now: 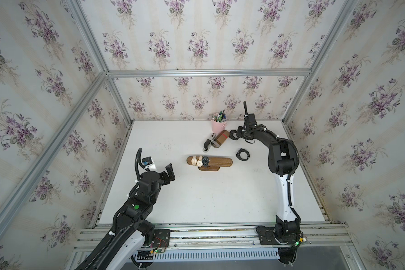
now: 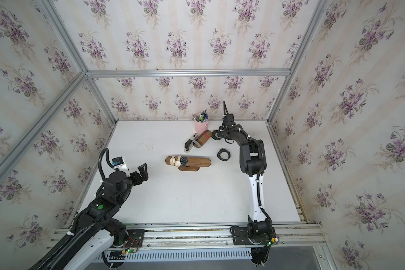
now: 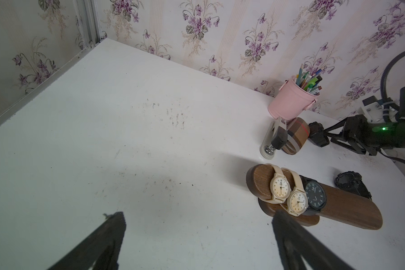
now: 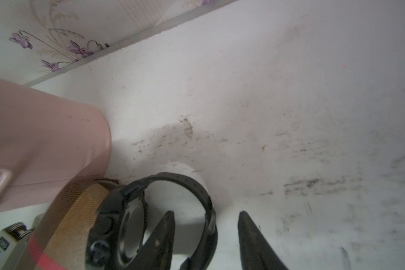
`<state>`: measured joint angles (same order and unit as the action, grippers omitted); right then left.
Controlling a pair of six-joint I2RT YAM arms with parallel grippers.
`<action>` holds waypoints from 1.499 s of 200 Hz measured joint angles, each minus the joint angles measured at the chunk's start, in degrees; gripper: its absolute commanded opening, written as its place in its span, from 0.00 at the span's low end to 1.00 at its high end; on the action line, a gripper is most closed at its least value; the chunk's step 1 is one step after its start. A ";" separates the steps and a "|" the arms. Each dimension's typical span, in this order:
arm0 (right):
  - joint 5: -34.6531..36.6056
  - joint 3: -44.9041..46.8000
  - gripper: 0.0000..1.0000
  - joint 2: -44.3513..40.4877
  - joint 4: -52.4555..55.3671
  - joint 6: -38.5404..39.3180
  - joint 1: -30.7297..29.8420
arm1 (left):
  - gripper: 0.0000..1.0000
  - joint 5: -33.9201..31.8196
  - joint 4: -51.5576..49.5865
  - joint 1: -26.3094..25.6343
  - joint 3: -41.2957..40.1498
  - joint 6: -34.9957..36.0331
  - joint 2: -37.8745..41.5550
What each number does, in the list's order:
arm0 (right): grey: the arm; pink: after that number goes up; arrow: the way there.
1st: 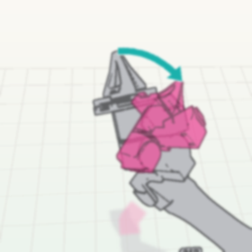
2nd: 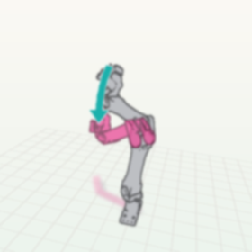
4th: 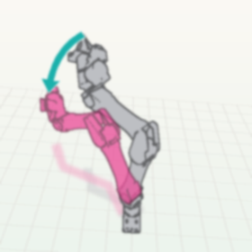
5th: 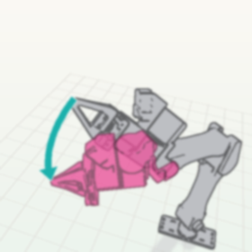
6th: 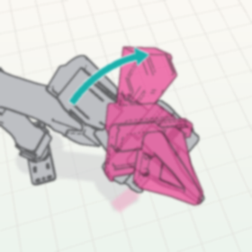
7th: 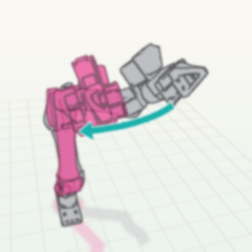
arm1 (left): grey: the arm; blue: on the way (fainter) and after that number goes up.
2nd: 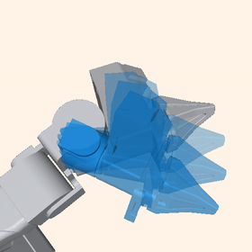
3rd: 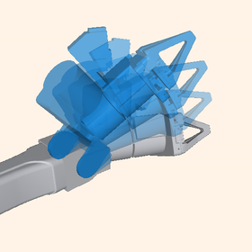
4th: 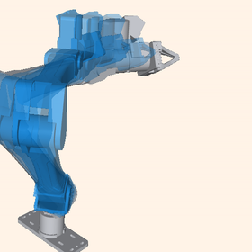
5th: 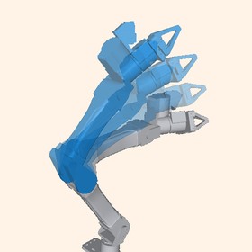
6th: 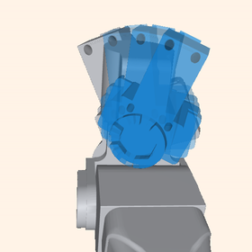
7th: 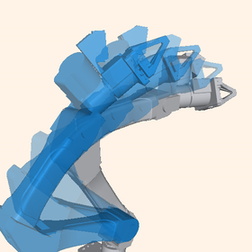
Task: Place watch on stand
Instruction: Pick up the watch at the center of the board.
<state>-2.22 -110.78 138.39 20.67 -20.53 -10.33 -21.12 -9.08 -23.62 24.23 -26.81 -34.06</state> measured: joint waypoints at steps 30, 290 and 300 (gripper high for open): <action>-0.26 -2.10 0.27 2.40 0.57 0.72 0.00 | 0.99 0.09 0.39 0.00 -0.26 -0.35 -0.70; -3.30 63.19 0.00 -64.89 -25.97 -27.82 -14.43 | 0.84 10.23 17.03 -26.16 14.97 -2.10 -29.57; -2.73 64.37 0.00 -66.69 -26.08 -30.16 -16.72 | 0.83 8.11 18.93 -29.00 15.39 -1.70 -30.56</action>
<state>-4.95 -46.41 71.70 -5.41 -50.70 -27.05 -13.02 9.85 -52.62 39.62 -28.51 -64.62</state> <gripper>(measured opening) 0.070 0.836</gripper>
